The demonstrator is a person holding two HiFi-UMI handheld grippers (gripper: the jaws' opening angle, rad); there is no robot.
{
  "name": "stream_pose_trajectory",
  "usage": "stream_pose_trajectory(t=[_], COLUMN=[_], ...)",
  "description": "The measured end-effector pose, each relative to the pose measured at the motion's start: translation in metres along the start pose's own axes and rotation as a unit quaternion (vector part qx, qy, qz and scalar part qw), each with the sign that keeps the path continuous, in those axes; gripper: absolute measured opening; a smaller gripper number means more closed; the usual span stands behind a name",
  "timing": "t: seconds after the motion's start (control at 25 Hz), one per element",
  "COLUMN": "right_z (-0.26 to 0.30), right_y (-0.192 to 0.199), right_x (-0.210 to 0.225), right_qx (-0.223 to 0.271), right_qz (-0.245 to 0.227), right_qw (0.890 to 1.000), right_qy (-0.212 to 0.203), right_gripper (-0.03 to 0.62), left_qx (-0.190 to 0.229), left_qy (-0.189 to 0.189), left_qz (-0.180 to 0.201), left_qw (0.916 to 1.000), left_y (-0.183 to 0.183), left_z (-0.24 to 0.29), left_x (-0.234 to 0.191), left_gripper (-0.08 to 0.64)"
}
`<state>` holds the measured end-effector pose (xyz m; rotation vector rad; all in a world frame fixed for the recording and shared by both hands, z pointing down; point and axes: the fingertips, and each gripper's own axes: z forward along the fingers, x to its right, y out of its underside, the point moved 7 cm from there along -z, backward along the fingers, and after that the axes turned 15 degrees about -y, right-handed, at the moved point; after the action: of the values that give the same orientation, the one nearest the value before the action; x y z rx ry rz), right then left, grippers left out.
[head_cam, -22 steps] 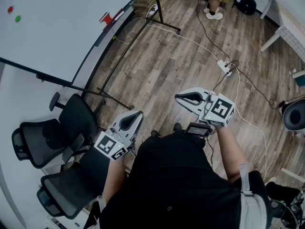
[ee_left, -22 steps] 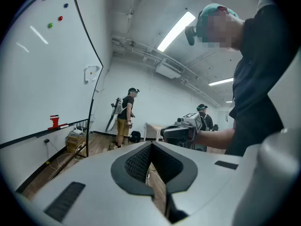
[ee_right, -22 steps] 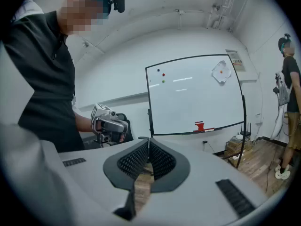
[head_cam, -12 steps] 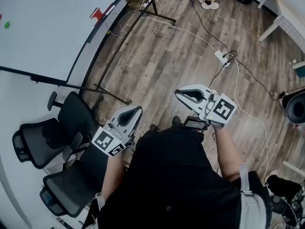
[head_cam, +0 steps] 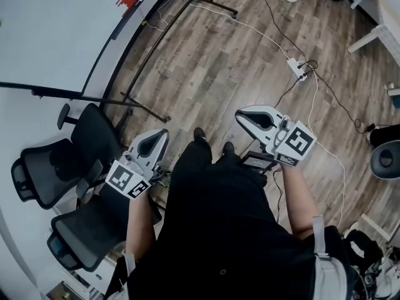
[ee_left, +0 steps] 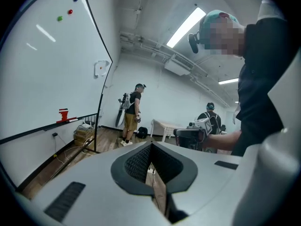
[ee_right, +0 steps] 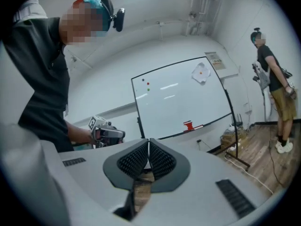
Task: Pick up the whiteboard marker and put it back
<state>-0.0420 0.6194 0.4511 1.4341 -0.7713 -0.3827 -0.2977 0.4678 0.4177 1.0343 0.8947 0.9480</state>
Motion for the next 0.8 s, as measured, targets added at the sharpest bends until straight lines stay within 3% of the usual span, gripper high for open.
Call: stream_pose_trajectory(t=[0.2, 0.36, 0.48, 0.64, 0.8], right_z=[0.025, 0.054, 0.083, 0.125, 0.162], right_y=[0.005, -0.01, -0.014, -0.034, -0.063], right_x=[0.026, 0.062, 0.08, 0.111, 0.149], right_qx=[-0.008, -0.011, -0.02, -0.073, -0.079], right_qz=[0.023, 0.031, 0.046, 0.013, -0.019], right_qw=[1.0, 0.999, 0.998, 0.997, 0.996], right_qy=[0.015, 0.026, 0.028, 0.019, 0.027], right_gripper=[0.02, 0.02, 0.02, 0.02, 0.02], left_qx=[-0.003, 0.001, -0.001, 0.029, 0.048], left_qy=[-0.007, 0.011, 0.025, 0.026, 0.03], left_qz=[-0.01, -0.041, -0.041, -0.042, -0.041], left_qw=[0.9999, 0.9991, 0.9988, 0.9984, 0.9976], left_y=[-0.001, 0.005, -0.006, -0.042, -0.066], left_z=[0.02, 0.058, 0.084, 0.114, 0.141], left_x=[-0.039, -0.07, -0.099, -0.153, -0.204], left_gripper=[0.011, 0.011, 0.011, 0.008, 0.005])
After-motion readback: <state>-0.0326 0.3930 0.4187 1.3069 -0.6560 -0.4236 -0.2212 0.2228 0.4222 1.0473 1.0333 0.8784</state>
